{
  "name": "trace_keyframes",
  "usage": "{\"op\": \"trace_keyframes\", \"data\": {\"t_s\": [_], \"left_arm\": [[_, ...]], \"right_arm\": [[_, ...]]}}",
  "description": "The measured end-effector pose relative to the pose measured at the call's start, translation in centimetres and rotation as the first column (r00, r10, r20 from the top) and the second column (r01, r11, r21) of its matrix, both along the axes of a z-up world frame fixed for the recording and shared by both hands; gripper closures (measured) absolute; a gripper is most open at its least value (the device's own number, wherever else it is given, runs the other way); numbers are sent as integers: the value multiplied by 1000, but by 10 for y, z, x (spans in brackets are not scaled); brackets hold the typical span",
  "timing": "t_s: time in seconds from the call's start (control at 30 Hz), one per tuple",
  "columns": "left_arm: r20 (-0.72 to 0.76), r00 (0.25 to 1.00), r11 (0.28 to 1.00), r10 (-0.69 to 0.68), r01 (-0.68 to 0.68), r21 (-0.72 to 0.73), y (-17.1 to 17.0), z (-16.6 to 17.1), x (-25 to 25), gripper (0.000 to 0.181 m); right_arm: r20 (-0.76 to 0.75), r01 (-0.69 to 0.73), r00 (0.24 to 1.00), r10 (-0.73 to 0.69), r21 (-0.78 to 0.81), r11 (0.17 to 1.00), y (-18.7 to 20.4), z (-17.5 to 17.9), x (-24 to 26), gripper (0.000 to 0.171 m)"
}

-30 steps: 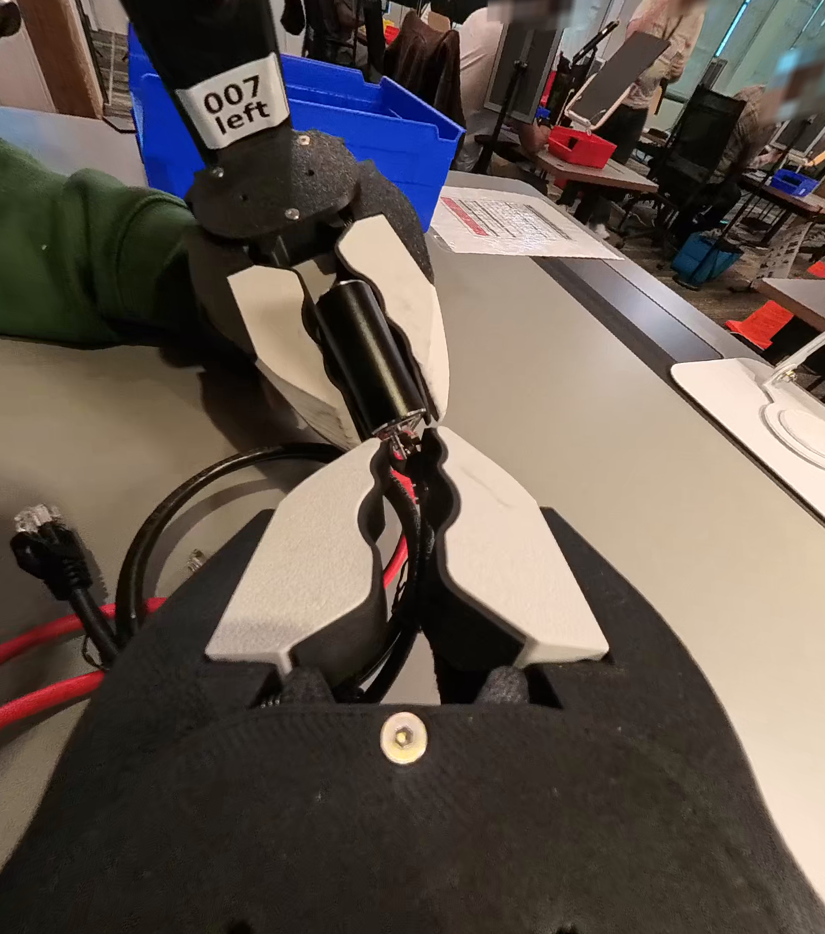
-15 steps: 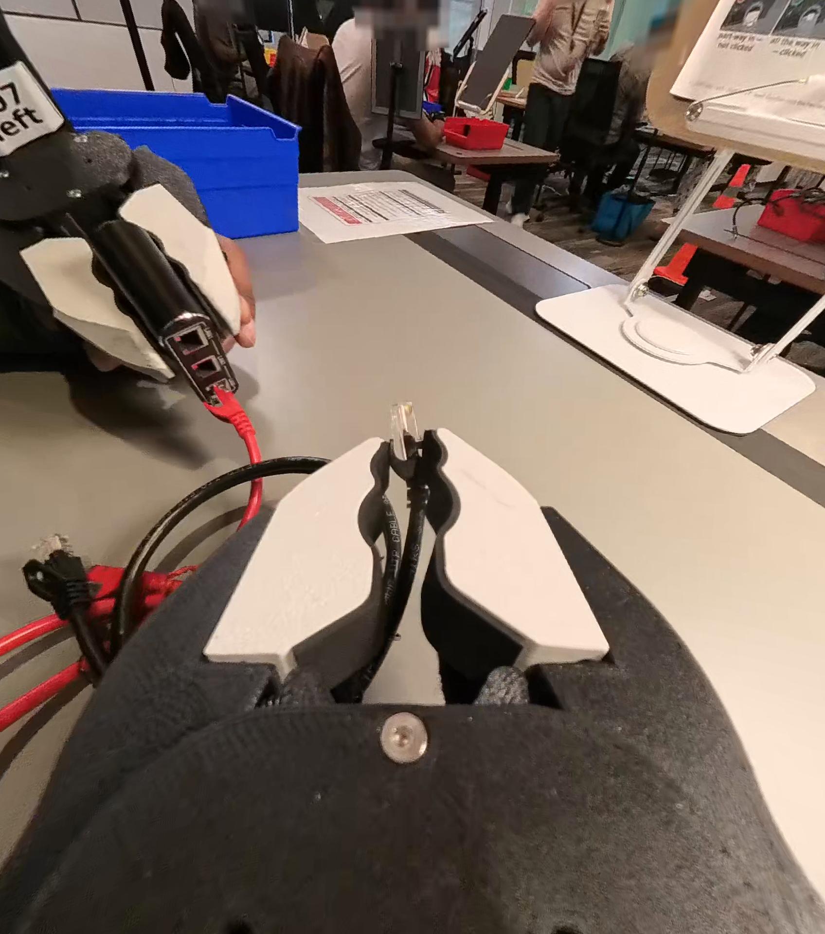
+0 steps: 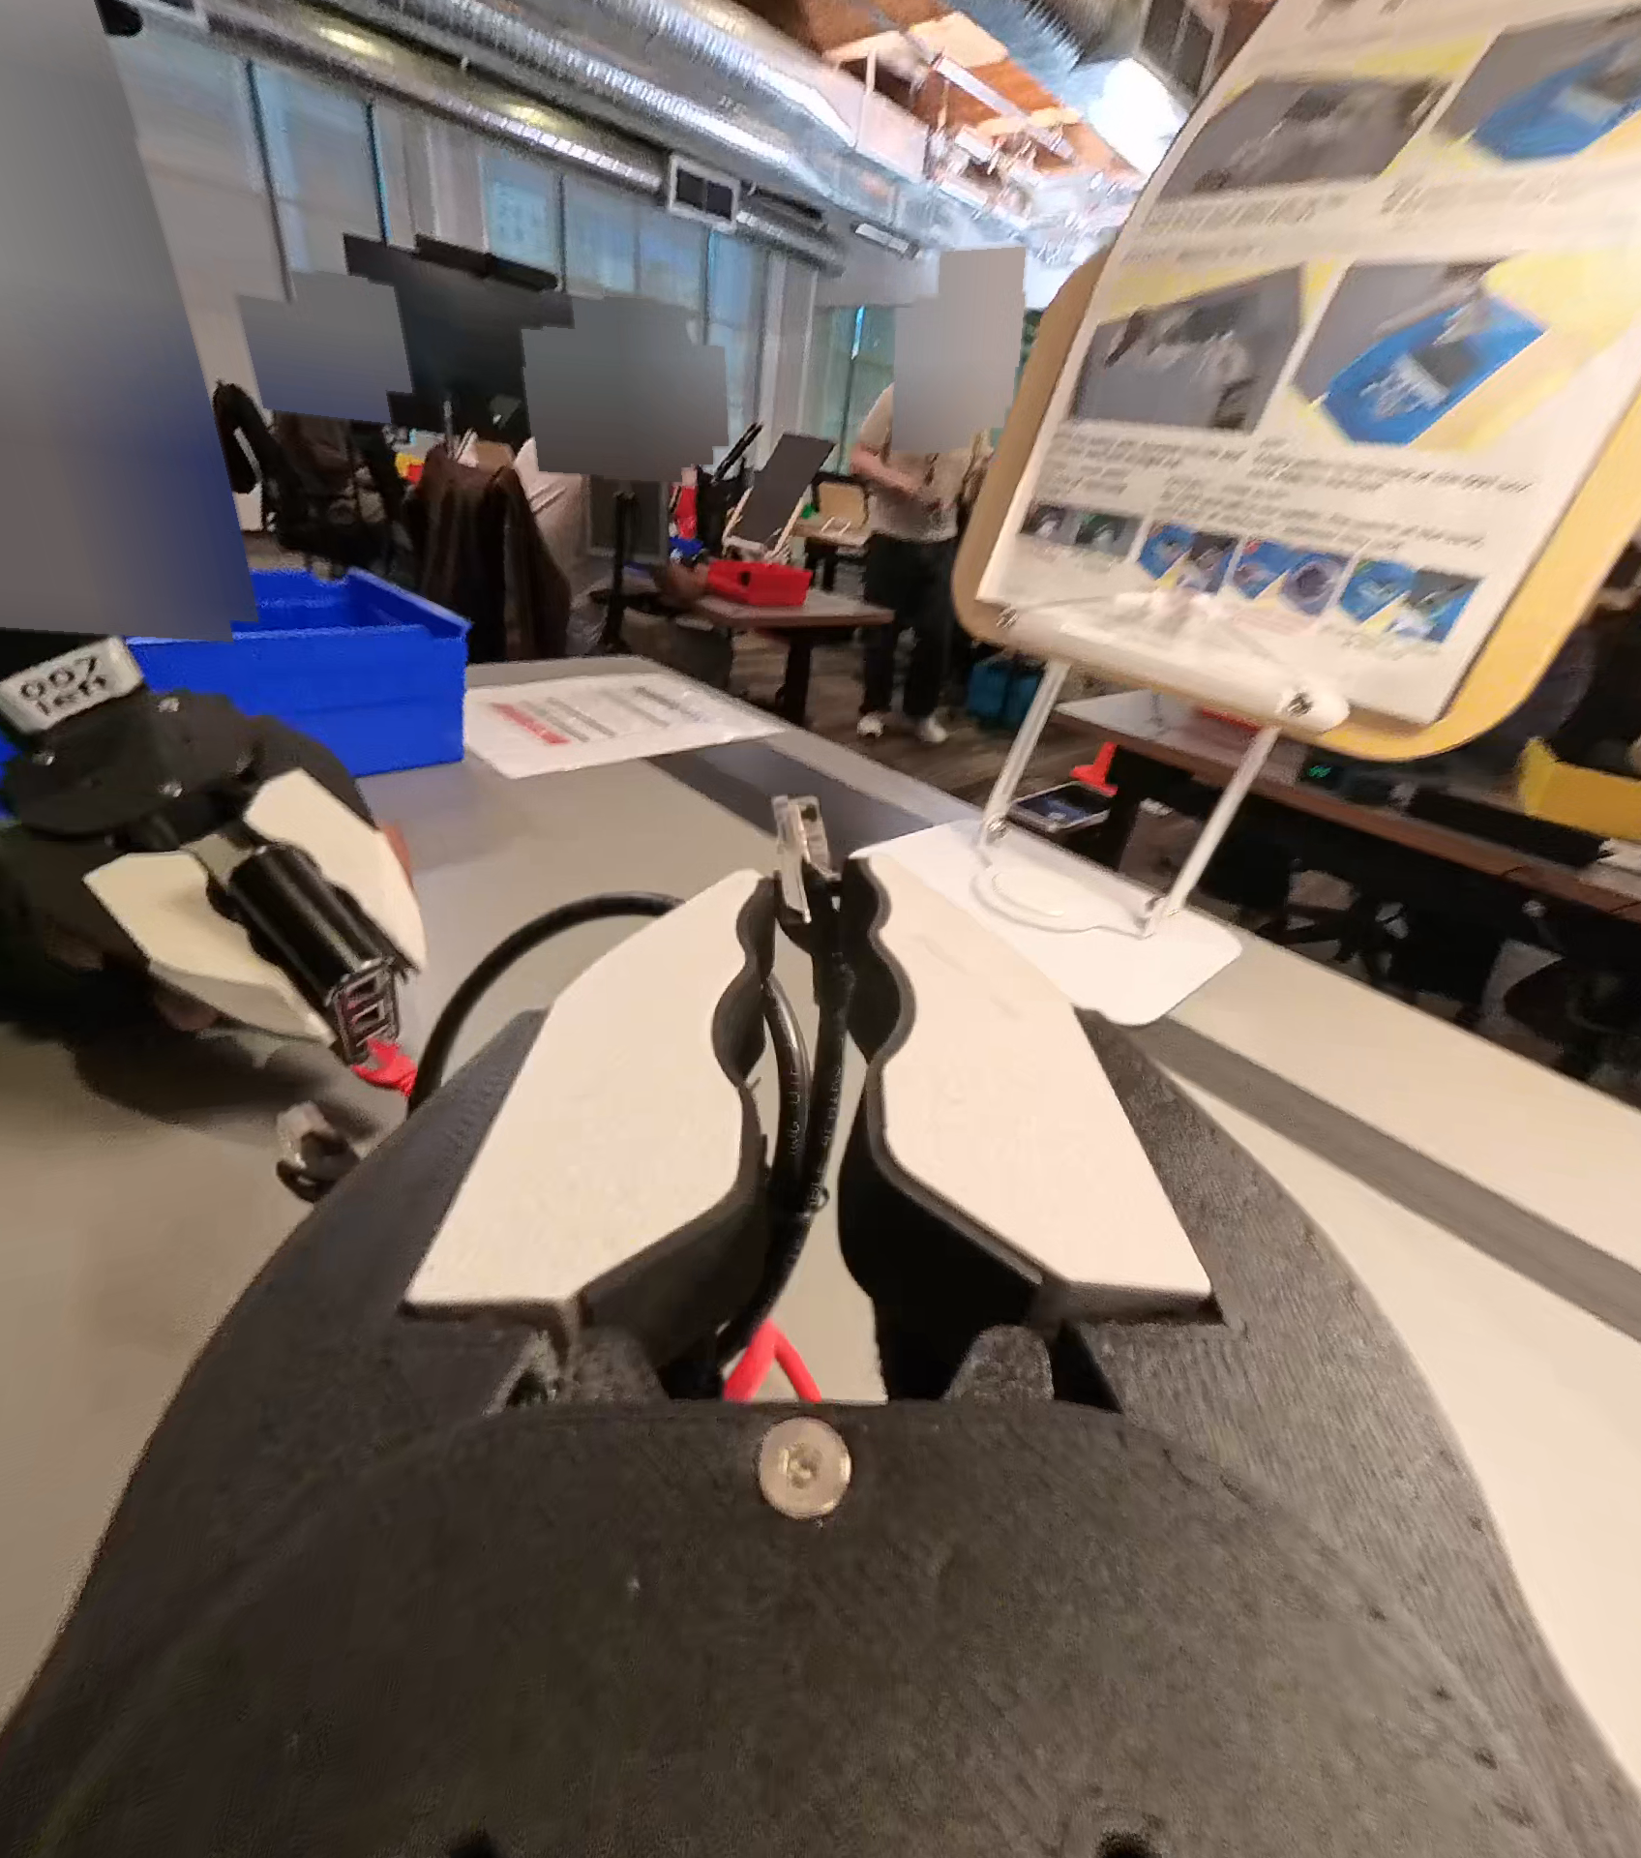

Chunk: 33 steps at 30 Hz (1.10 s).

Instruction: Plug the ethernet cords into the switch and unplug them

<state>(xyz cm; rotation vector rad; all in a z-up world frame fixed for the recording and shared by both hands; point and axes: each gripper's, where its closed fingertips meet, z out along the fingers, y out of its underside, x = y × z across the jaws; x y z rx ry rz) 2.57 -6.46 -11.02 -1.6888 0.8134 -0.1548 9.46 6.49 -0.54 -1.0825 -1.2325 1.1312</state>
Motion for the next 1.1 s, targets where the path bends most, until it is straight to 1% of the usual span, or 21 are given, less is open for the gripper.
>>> {"op": "trace_keyframes", "data": {"t_s": [0.2, 0.27, 0.33, 0.43, 0.53, 0.63, 0.67, 0.73, 0.83, 0.9, 0.93, 0.97, 1.03, 1.1], "left_arm": [[-12, 1000, 1000, 17, -17, -10, 1, -2, -1, 152], [-20, 1000, 1000, 23, -24, -15, 1, -4, -2, 152], [-31, 999, 999, 33, -34, -20, 2, -5, -3, 152], [-47, 998, 999, 42, -44, -26, 3, -8, -3, 152], [-59, 997, 998, 44, -46, -33, 4, -10, -3, 152], [-72, 996, 998, 44, -46, -38, 4, -12, -2, 152], [-76, 996, 998, 45, -48, -38, 4, -12, -2, 152], [-80, 996, 998, 47, -50, -38, 5, -13, -2, 152], [-85, 995, 998, 51, -54, -34, 5, -13, -2, 152], [-86, 995, 998, 55, -58, -35, 5, -13, -2, 152], [-82, 995, 997, 55, -58, -41, 5, -13, -3, 152], [-75, 996, 997, 55, -58, -48, 4, -13, -3, 152], [-45, 997, 996, 57, -60, -69, 4, -12, -3, 152], [-3, 998, 995, 57, -57, -87, 3, -7, -4, 152]], "right_arm": [[-139, 113, 984, -112, 2, 994, 23, 62, 46, 158], [-152, 176, 973, -173, 6, 984, 34, 82, 70, 158], [-132, 266, 956, -260, 28, 964, 51, 98, 101, 158], [-95, 437, 898, -430, 68, 897, 84, 117, 159, 158], [-44, 605, 796, -603, 95, 791, 123, 121, 220, 157], [3, 733, 677, -736, 87, 674, 162, 104, 272, 157], [24, 764, 642, -767, 72, 642, 175, 92, 285, 157], [118, 797, 597, -793, 21, 603, 198, 55, 302, 157], [337, 783, 605, -721, -90, 615, 217, -15, 302, 157], [470, 782, 584, -662, -107, 614, 220, -52, 299, 157], [507, 785, 565, -651, -87, 614, 221, -60, 298, 156], [520, 785, 550, -654, -56, 617, 221, -61, 298, 156], [510, 783, 524, -682, 24, 621, 220, -49, 298, 152], [501, 764, 514, -697, 103, 637, 215, -31, 295, 145]]}}
